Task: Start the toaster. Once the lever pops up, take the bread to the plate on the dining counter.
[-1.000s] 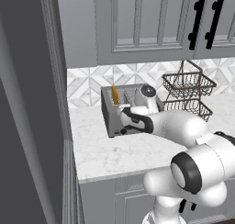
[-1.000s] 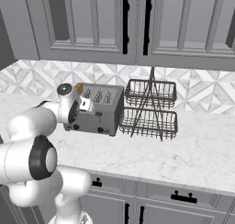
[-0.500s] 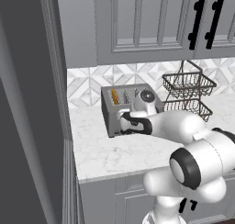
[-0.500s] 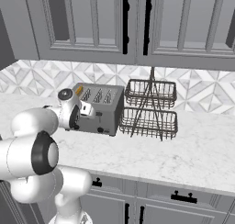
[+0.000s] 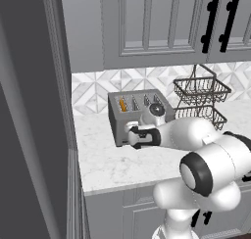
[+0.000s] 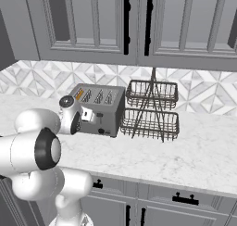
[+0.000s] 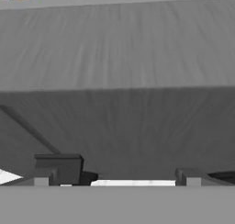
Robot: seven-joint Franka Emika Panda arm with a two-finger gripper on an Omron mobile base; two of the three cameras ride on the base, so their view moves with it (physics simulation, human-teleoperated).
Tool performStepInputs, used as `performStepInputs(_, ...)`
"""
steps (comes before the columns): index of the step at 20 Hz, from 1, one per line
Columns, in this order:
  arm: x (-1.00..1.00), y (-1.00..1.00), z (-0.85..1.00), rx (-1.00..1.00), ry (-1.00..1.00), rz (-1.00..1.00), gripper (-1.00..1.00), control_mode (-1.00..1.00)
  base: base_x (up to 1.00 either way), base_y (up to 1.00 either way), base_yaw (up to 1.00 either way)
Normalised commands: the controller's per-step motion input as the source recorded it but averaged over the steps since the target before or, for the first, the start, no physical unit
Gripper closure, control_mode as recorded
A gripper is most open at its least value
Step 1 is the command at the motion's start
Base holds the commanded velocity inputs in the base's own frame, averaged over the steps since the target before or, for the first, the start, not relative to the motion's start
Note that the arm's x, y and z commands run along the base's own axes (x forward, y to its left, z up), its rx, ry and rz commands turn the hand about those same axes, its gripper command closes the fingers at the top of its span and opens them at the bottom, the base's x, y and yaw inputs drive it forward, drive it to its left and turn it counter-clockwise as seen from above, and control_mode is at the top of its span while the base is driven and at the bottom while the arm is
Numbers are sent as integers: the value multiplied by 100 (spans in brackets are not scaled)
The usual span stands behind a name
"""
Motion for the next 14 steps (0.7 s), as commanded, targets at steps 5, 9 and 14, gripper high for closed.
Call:
performStepInputs(5,0,0,-21,0,-1,0,-100,-100,0,0,0)
performStepInputs(9,0,0,-11,0,0,0,-100,-100,0,0,0)
performStepInputs(14,-3,0,6,0,-2,0,-100,-100,0,0,0)
